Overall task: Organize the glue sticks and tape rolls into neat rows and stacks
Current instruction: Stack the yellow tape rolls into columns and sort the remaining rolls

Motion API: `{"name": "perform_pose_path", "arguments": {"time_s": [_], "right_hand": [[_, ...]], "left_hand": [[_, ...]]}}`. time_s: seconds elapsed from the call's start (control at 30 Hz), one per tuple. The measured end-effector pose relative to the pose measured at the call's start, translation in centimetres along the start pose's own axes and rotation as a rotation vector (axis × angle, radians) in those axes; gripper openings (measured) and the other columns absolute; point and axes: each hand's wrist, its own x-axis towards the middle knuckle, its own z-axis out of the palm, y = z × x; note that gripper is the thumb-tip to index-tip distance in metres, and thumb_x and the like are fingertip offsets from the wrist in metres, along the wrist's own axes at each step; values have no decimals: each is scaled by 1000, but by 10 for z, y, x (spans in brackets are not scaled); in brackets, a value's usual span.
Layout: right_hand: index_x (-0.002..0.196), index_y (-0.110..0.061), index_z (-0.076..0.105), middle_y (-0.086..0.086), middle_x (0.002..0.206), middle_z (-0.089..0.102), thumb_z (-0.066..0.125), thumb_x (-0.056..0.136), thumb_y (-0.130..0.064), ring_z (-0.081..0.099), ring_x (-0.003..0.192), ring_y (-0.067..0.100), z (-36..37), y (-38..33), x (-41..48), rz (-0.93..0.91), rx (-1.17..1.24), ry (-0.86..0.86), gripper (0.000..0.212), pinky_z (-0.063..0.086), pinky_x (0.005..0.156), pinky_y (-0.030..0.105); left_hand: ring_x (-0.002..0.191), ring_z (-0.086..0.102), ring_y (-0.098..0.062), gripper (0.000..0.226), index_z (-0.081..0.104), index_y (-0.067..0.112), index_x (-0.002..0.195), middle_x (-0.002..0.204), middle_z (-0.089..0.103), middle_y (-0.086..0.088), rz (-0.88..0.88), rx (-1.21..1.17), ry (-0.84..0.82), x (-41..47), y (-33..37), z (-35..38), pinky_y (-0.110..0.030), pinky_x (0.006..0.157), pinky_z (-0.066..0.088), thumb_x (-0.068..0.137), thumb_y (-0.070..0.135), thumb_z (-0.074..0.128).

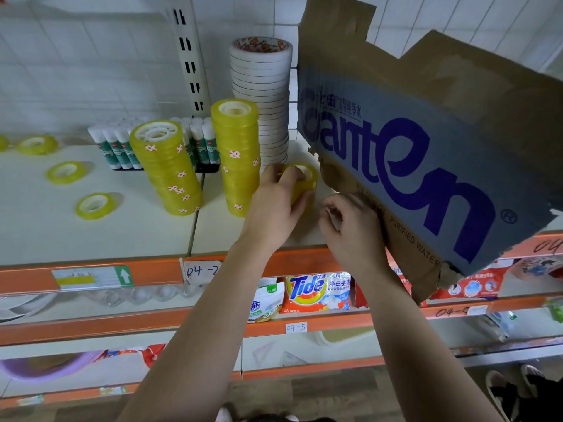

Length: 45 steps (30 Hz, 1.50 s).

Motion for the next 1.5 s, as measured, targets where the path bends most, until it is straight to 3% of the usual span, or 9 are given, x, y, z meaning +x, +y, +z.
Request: {"name": "perform_pose_path", "arguments": {"time_s": [0.17,0.43,0.67,0.8,0.93,1.0,1.17,1.33,1.5], "right_hand": [[93,-9,67,3,90,65,62,88,-10,61,85,17,0,0,-1,18,-18,-5,7,55,75,38],[96,-11,65,2,94,64,61,89,-11,60,88,17,-1,-2,-1,62,-2,5,8,55,75,37],[93,-11,64,-2,90,57,61,88,-9,54,84,13,-9,-24,2,-15,88,66,6,48,70,36],[94,-9,66,-1,86,60,60,86,-10,55,79,14,2,-58,8,-111,152,88,9,46,70,30],[96,-10,67,1,85,64,61,85,-11,51,74,6,26,-101,9,-184,240,48,13,39,70,11],[97,-12,67,-1,86,63,60,85,-13,51,71,5,43,-125,8,-213,279,7,14,37,69,9],[96,-12,67,-2,86,62,60,84,-14,55,70,10,99,-188,7,-310,354,-102,14,46,68,27],[95,-12,67,0,89,64,60,85,-14,58,73,15,159,-258,0,-362,374,-151,13,50,69,32],[94,-13,67,1,89,65,61,85,-15,60,76,19,212,-315,1,-327,340,-142,12,53,70,41]], "left_hand": [[95,61,-34,28,58,4,116,125,53,-19,16,-28,2,-1,0,3,-34,75,50,93,20,63],[116,57,-34,47,48,5,135,141,47,-17,6,-36,16,-11,6,-10,-35,87,49,93,20,64],[84,64,-24,26,66,8,108,106,64,-7,128,130,200,-49,8,-44,-34,63,53,95,26,53],[72,61,-27,16,66,11,97,93,65,-5,73,282,275,-69,-9,-78,-37,63,50,93,24,57],[69,59,-29,15,64,12,90,86,62,-5,-37,422,303,-93,-41,-117,-41,69,47,92,25,55],[68,59,-29,18,63,13,90,85,62,-4,-104,460,305,-107,-59,-138,-42,71,46,93,27,52],[64,55,-30,20,59,13,85,78,57,-2,-243,525,349,-151,-106,-197,-40,69,43,93,28,49],[64,53,-28,22,58,13,85,76,55,0,-357,550,378,-189,-156,-262,-40,74,42,93,30,45],[67,56,-27,22,59,15,90,80,58,1,-331,533,351,-203,-211,-319,-41,75,43,94,31,45]]}}
